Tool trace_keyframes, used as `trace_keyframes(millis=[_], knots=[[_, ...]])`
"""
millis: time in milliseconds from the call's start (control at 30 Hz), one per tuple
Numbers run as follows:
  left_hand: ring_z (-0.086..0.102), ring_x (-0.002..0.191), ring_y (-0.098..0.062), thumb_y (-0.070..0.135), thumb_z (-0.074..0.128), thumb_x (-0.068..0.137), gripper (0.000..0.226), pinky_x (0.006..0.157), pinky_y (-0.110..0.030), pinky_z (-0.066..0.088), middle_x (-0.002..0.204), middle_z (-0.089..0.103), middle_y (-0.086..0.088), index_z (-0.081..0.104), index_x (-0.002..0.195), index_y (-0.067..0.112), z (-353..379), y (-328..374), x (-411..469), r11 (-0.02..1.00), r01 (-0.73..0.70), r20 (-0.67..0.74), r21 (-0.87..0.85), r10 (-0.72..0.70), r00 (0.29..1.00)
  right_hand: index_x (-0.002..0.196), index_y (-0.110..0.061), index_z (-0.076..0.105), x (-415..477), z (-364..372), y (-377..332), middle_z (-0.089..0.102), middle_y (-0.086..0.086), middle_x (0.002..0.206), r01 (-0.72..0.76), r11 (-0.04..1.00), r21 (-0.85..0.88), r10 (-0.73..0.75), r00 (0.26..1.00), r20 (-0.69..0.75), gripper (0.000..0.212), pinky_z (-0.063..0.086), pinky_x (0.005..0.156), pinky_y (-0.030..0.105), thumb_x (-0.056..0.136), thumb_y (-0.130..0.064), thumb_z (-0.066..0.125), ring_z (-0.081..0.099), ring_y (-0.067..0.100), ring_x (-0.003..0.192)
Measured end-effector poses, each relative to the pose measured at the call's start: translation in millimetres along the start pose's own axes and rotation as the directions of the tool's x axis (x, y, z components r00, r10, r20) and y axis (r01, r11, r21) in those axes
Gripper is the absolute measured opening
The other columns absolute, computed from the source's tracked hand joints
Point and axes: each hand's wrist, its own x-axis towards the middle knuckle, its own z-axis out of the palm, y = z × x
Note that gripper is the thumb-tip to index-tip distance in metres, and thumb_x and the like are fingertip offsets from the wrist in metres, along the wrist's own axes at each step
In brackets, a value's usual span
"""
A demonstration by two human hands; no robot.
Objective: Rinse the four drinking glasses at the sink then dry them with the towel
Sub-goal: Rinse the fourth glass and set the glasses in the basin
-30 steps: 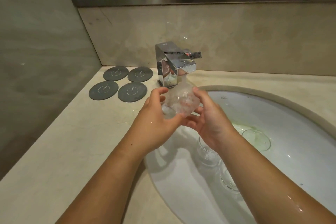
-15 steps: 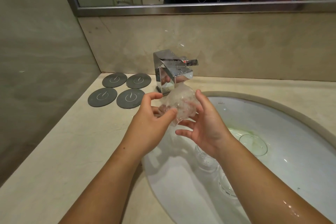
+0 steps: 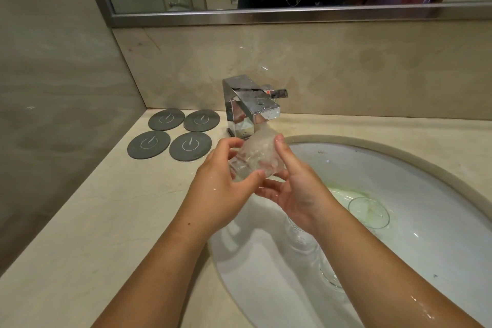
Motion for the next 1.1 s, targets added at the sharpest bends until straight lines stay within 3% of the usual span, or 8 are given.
trace_keyframes(millis=[100, 267, 367, 500, 633, 800, 933, 1100], knots=[[0.072, 0.088, -0.004, 0.050, 0.072, 0.091, 0.040, 0.085, -0.035, 0.058, 0.104, 0.071, 0.018, 0.054, 0.126, 0.042, -1.4, 0.9, 1.3, 0.992, 0.080, 0.008, -0.099, -0.080, 0.997, 0.114, -0.017, 0.080, 0.6, -2.4, -1.4, 0.072, 0.011, 0.104, -0.055, 0.998, -0.007, 0.055, 0.998, 0.006, 0.071, 0.058, 0.071, 0.040, 0.086, -0.078, 0.057, 0.066, 0.026, 0.089], [0.075, 0.089, -0.008, 0.065, 0.063, 0.085, 0.040, 0.093, -0.046, 0.058, 0.096, 0.078, 0.009, 0.059, 0.120, 0.044, 1.6, -5.4, 4.7, 0.965, 0.151, 0.034, -0.213, -0.147, 0.989, 0.109, -0.021, 0.082, -0.7, -2.9, -0.2, 0.077, 0.004, 0.098, -0.072, 0.996, -0.050, 0.076, 0.993, 0.093, 0.057, 0.055, 0.078, 0.041, 0.093, -0.070, 0.058, 0.070, 0.020, 0.083], [0.071, 0.093, -0.002, 0.056, 0.063, 0.095, 0.034, 0.091, -0.039, 0.056, 0.101, 0.076, 0.013, 0.057, 0.125, 0.041, 2.6, -6.8, 4.0, 0.982, 0.123, 0.047, -0.144, -0.118, 0.992, 0.104, -0.020, 0.083, 1.7, -3.6, 1.8, 0.077, 0.005, 0.100, -0.019, 0.998, -0.053, 0.023, 0.997, 0.072, 0.048, 0.054, 0.083, 0.041, 0.096, -0.061, 0.061, 0.070, 0.020, 0.081], [0.055, 0.129, -0.004, 0.051, 0.071, 0.092, 0.061, 0.101, -0.022, 0.043, 0.142, 0.057, 0.013, 0.048, 0.146, 0.034, 5.1, -3.6, 1.0, 0.999, -0.032, -0.001, 0.043, 0.032, 0.999, 0.126, -0.013, 0.073, 4.0, -4.3, 4.9, 0.077, 0.010, 0.116, 0.022, 0.998, -0.052, -0.021, 1.000, 0.018, 0.053, 0.059, 0.092, 0.047, 0.093, -0.054, 0.070, 0.070, 0.024, 0.085], [0.053, 0.122, -0.001, 0.044, 0.074, 0.092, 0.060, 0.087, 0.000, 0.034, 0.132, 0.058, 0.016, 0.048, 0.144, 0.029, 10.1, -3.5, 1.2, 0.988, -0.102, -0.023, 0.120, 0.105, 0.994, 0.125, -0.013, 0.074, 2.0, -1.5, 4.8, 0.077, 0.010, 0.120, 0.014, 0.999, -0.030, -0.013, 1.000, 0.005, 0.060, 0.060, 0.088, 0.045, 0.086, -0.059, 0.071, 0.070, 0.026, 0.088], [0.066, 0.098, 0.000, 0.050, 0.058, 0.101, 0.036, 0.075, -0.005, 0.042, 0.111, 0.067, 0.023, 0.054, 0.134, 0.035, 6.6, -0.4, 3.7, 0.999, 0.030, -0.023, -0.020, -0.030, 0.999, 0.113, -0.014, 0.078, 4.6, -3.8, 0.7, 0.066, 0.011, 0.100, -0.047, 0.999, 0.017, 0.047, 0.999, -0.006, 0.068, 0.056, 0.062, 0.036, 0.091, -0.074, 0.055, 0.061, 0.025, 0.079], [0.072, 0.101, -0.003, 0.049, 0.053, 0.104, 0.021, 0.091, -0.028, 0.053, 0.107, 0.078, 0.013, 0.060, 0.123, 0.044, 9.0, -2.1, 3.5, 0.983, 0.080, 0.032, -0.164, -0.076, 0.997, 0.120, -0.017, 0.078, 3.9, -1.9, 3.4, 0.077, 0.011, 0.110, -0.076, 0.997, -0.018, 0.077, 0.995, 0.061, 0.066, 0.059, 0.079, 0.043, 0.096, -0.071, 0.050, 0.072, 0.025, 0.091], [0.064, 0.119, -0.008, 0.047, 0.048, 0.107, 0.037, 0.096, -0.025, 0.050, 0.127, 0.070, 0.016, 0.055, 0.141, 0.036, 9.8, -1.3, 1.6, 1.000, 0.020, 0.053, -0.005, -0.020, 0.998, 0.123, -0.013, 0.077, 4.3, -0.7, 3.7, 0.075, 0.019, 0.125, -0.022, 1.000, -0.002, 0.022, 0.999, 0.045, 0.059, 0.056, 0.104, 0.052, 0.100, -0.062, 0.053, 0.074, 0.033, 0.104]])
